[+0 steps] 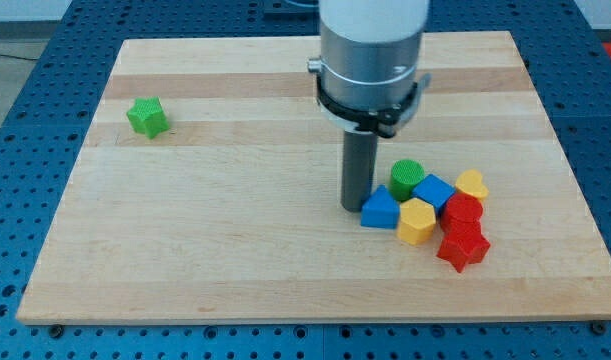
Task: Move the green star downwards of the board
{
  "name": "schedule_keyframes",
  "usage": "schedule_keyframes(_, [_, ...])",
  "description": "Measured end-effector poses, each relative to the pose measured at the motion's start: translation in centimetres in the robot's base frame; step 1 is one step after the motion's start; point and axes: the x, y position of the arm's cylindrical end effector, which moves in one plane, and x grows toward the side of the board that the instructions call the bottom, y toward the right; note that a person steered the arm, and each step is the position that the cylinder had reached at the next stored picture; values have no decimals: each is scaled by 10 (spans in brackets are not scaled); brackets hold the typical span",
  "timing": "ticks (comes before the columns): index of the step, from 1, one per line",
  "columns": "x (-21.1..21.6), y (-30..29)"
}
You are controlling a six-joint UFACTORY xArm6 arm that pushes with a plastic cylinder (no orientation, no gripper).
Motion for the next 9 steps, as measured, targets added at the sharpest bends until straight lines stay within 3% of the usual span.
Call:
schedule_keyframes(3, [4,37])
schedule_keyframes(4, [-34,12])
schedule_keyframes(5, [-76,-44])
schedule_keyframes(7, [-226,-137])
schedule_keyframes(8, [-266,-230])
schedule_keyframes(9, [-239,-276])
